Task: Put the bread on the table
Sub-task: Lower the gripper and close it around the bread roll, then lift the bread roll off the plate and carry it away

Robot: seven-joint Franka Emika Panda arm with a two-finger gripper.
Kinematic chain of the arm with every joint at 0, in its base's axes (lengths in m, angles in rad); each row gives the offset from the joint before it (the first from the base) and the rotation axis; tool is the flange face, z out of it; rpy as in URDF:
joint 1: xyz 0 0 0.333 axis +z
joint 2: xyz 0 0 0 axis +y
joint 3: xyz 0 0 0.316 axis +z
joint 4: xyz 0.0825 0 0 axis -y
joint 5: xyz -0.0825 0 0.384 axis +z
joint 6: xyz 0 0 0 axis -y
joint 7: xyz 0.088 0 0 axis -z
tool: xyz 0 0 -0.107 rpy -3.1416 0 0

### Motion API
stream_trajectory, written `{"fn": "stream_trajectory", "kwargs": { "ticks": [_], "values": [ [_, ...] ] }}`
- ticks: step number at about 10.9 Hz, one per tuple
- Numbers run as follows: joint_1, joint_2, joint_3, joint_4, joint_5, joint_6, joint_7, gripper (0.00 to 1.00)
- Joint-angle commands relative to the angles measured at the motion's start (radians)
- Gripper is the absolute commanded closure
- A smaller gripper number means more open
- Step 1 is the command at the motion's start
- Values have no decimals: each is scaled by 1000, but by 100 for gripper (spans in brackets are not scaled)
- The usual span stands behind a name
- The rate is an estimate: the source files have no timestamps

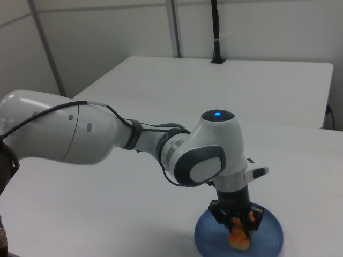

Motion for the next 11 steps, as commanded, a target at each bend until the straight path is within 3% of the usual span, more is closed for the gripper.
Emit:
{"fn": "stream_trajectory", "kwargs": {
  "ticks": [1, 7, 11],
  "values": [
    [13, -24, -3, -30, 5, 11, 2, 62],
    [19, -125, 5, -14, 5, -97, -11, 62],
    [111, -171, 9, 76, 34, -185, 53, 61]
  ]
}}
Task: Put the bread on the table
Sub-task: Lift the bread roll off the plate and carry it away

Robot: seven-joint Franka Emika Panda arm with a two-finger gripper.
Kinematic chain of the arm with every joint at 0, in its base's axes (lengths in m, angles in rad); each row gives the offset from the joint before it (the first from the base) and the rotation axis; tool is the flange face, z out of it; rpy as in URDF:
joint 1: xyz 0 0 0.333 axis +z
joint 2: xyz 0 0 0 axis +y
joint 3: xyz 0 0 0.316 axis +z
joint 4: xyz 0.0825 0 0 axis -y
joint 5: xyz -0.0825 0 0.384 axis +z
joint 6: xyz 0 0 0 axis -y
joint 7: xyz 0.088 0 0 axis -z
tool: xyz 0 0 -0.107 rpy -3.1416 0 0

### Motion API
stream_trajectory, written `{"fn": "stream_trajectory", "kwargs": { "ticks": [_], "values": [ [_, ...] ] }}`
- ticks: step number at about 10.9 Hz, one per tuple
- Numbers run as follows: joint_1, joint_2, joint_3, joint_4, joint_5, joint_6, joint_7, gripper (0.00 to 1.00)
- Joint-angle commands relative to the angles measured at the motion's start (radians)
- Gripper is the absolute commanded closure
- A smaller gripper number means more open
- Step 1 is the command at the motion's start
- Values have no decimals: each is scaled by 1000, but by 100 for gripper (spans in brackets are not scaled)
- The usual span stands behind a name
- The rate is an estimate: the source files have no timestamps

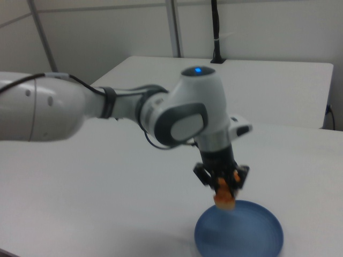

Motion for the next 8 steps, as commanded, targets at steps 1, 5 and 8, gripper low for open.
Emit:
{"fn": "stream_trajectory", "kwargs": {
  "ticks": [1, 5, 8],
  "values": [
    [84, -24, 7, 83, 48, -59, 72, 61],
    [173, -6, 60, 207, 149, -56, 170, 60],
    [260, 99, 114, 311, 143, -38, 322, 60]
  ]
}}
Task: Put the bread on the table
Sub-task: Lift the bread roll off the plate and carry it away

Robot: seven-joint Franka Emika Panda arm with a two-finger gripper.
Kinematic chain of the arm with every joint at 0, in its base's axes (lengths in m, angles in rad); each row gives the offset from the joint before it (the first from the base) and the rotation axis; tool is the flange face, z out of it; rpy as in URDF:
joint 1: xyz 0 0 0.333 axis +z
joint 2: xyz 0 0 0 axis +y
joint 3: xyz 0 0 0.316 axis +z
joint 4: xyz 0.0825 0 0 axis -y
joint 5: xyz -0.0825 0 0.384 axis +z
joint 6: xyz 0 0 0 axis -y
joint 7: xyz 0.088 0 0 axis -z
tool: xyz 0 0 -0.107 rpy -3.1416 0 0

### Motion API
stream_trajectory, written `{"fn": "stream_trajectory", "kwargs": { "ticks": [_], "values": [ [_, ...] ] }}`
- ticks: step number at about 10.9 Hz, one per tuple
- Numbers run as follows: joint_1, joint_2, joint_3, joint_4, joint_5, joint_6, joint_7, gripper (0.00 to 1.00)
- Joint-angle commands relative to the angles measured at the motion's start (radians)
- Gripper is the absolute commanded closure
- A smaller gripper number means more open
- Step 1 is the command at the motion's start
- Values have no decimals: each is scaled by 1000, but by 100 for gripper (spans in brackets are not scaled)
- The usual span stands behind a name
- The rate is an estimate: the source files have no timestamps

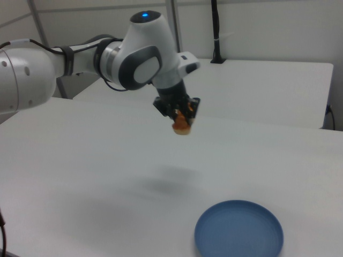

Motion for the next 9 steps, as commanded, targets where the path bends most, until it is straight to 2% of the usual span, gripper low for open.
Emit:
{"fn": "stream_trajectory", "kwargs": {
  "ticks": [1, 3, 6, 9],
  "values": [
    [98, 134, 20, 130, 10, 3, 174, 57],
    [150, 186, 54, 131, 8, 70, 263, 57],
    [224, 303, 59, 168, -1, 159, 383, 57],
    [250, 378, 59, 188, -7, 232, 433, 57]
  ]
}}
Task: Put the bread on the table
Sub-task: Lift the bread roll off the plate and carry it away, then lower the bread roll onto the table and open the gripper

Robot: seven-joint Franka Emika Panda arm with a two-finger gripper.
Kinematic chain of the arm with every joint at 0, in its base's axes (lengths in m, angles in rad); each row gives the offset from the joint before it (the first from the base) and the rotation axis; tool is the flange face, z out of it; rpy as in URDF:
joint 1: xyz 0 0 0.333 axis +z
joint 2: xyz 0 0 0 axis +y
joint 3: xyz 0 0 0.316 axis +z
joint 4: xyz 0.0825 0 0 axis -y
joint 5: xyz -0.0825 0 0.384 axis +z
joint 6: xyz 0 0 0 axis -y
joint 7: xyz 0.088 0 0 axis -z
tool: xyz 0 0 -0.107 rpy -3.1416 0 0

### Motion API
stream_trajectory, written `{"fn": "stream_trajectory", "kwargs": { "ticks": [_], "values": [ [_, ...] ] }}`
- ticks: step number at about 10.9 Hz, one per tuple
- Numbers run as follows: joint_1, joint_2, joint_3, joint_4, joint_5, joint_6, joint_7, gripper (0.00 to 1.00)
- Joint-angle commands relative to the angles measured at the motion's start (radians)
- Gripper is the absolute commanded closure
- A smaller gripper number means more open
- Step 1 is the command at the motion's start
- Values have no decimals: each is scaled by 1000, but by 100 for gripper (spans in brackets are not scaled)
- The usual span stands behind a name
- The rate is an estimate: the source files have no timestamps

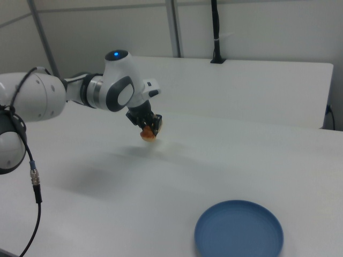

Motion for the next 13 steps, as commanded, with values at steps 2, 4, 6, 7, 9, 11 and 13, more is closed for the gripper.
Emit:
{"fn": "stream_trajectory", "kwargs": {
  "ticks": [2, 4, 6, 7, 9, 11, 13],
  "values": [
    [20, 76, -7, 44, -10, 47, 35, 57],
    [24, 94, -7, 43, -10, 63, 35, 56],
    [24, 94, -5, 40, -10, 64, 34, 32],
    [27, 94, -5, 37, -20, 64, 37, 18],
    [27, 87, -4, 37, -28, 63, 39, 0],
    [27, 43, -4, 24, -28, 51, 37, 0],
    [18, -63, -4, -41, -26, 16, 38, 0]
  ]
}}
